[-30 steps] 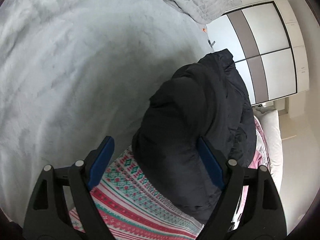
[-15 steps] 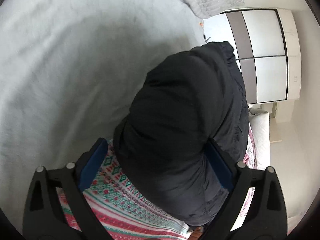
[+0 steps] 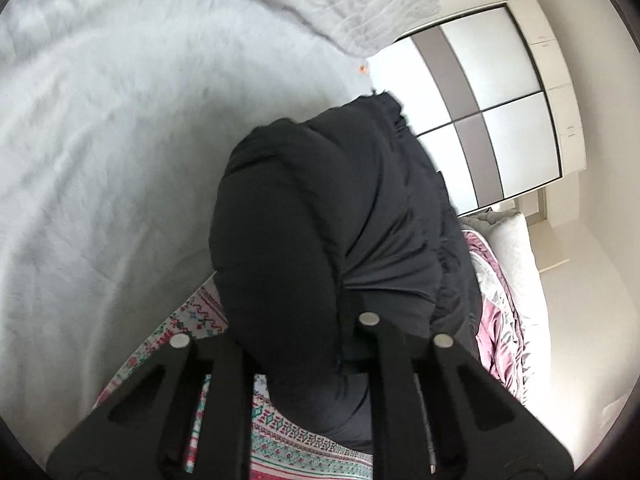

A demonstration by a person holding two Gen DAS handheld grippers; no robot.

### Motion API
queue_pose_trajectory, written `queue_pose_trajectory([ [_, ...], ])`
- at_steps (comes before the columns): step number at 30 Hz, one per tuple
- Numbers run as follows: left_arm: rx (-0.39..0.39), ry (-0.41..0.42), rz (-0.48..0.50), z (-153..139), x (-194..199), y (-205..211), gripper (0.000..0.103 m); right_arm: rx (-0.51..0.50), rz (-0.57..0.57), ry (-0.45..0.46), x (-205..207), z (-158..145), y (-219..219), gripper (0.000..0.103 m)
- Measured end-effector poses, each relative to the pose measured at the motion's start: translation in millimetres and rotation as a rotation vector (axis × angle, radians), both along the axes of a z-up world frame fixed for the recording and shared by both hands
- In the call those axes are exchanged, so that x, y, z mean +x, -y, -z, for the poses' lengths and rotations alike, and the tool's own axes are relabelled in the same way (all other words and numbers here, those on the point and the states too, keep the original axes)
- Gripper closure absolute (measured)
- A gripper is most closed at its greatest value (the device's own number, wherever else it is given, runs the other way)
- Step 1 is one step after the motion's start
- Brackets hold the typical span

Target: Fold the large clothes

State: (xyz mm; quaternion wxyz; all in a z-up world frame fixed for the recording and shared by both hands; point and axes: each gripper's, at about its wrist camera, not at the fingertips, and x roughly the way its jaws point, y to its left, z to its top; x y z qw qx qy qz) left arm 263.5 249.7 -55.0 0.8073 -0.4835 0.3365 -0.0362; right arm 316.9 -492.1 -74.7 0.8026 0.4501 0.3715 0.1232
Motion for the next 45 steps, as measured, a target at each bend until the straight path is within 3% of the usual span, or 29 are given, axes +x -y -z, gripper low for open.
queue_pose_trajectory([
  [4, 0.022, 0.043, 0.016, -25.0, -31.6, 3.9, 0.09, -0.05, -0.008, 0.055, -42.0, -29.5, 6.4, 0.091],
  [7, 0.009, -0.005, 0.075, -24.7, -58.6, 11.2, 0.09, -0.066, 0.006, 0.051, -82.2, -37.1, 25.2, 0.091],
  [12, 0.091, -0.084, 0.171, -0.7, -83.6, 25.7, 0.088, -0.148, -0.003, -0.107, -113.5, -7.1, 43.2, 0.091],
  [15, 0.07, -0.126, 0.168, 9.7, -77.2, 22.5, 0.079, -0.145, -0.029, -0.177, -108.9, 14.0, 41.7, 0.089],
  [17, 0.037, -0.134, 0.155, 10.0, -81.2, 16.7, 0.074, -0.139, -0.026, -0.179, -110.7, 17.1, 46.2, 0.076],
  [18, 0.029, -0.137, 0.157, 8.8, -84.9, 13.7, 0.066, -0.151, -0.014, -0.185, -112.1, 15.7, 46.6, 0.07],
  [20, 0.028, -0.14, 0.157, 3.9, -89.7, 11.9, 0.054, -0.234, 0.046, -0.203, -121.6, 4.0, 49.3, 0.032],
  [21, 0.015, -0.137, 0.152, 1.9, -96.4, 8.1, 0.05, -0.292, 0.081, -0.2, -128.4, -6.4, 49.2, 0.025],
  [22, 0.019, -0.135, 0.135, 0.8, -106.0, 1.9, 0.038, -0.335, 0.106, -0.191, -132.7, -14.4, 49.5, 0.022],
  [23, 0.038, -0.13, 0.099, -3.4, -115.2, -3.4, 0.034, -0.416, 0.146, -0.161, -143.3, -29.4, 46.7, 0.021],
  [26, 0.117, -0.063, -0.025, -28.5, -152.9, -18.6, 0.033, -0.543, 0.229, -0.083, -175.6, -61.6, 30.8, 0.019],
  [28, 0.194, -0.038, -0.077, -46.7, -180.3, -18.7, 0.033, -0.593, 0.223, -0.027, -205.8, -80.9, 1.1, 0.018],
  [30, 0.368, 0.027, -0.106, -72.6, -218.7, 2.9, 0.03, -0.643, 0.137, 0.056, -233.7, -96.3, -45.2, 0.017],
  [31, 0.465, 0.062, -0.105, -82.8, -237.1, 21.5, 0.022, -0.67, 0.1, 0.088, -242.8, -102.5, -66.4, 0.016],
  [35, 0.808, 0.177, 0.08, -94.9, -297.3, 117.5, 0.009, -0.816, -0.081, 0.172, -279.9, -113.9, -163.5, 0.013],
  [37, 0.927, 0.202, 0.184, -91.2, -314.4, 158.2, 0.007, -0.902, -0.095, 0.192, -297.3, -116.5, -199.2, 0.011],
  [40, 1.007, 0.221, 0.259, -83.7, -337.7, 194.0, 0.007, -0.978, -0.111, 0.171, -310.6, -110.3, -227.2, 0.004],
  [45, 1.07, 0.215, 0.235, -80.9, -348.8, 225.3, 0.007, -0.963, -0.103, 0.055, -312.2, -87.0, -235.9, 0.003],
])
